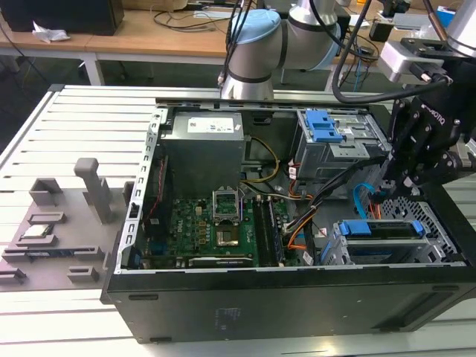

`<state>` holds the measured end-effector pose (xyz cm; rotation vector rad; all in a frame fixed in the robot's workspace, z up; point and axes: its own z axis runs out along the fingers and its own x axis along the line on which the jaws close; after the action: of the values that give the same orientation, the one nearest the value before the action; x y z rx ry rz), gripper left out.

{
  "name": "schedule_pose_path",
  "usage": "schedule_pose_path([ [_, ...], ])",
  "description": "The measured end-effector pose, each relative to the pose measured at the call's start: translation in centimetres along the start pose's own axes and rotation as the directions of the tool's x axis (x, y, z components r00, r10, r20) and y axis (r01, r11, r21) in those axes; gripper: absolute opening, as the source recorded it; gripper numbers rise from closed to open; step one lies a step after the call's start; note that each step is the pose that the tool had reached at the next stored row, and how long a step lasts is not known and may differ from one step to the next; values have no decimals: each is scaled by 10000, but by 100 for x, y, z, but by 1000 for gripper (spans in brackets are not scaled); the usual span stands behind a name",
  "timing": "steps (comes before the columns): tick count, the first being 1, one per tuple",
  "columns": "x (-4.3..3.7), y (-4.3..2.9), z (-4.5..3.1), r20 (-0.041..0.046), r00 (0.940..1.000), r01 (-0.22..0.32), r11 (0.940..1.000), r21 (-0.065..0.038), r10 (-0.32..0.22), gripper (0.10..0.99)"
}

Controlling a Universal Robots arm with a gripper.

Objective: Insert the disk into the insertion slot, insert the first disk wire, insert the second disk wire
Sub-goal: 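Insert the first disk wire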

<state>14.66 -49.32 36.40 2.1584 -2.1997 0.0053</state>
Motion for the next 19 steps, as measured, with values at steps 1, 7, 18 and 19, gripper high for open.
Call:
schedule_pose_path([
  [1,-1,-1,34,-15,10000,-1,10000,0,1,361],
  [7,-3,-4,118,-121,9999,-6,10000,2,6,361],
  [18,-3,-5,118,-140,9999,-6,10000,2,6,169],
  [19,-3,-5,118,-140,9999,-6,10000,3,6,169],
])
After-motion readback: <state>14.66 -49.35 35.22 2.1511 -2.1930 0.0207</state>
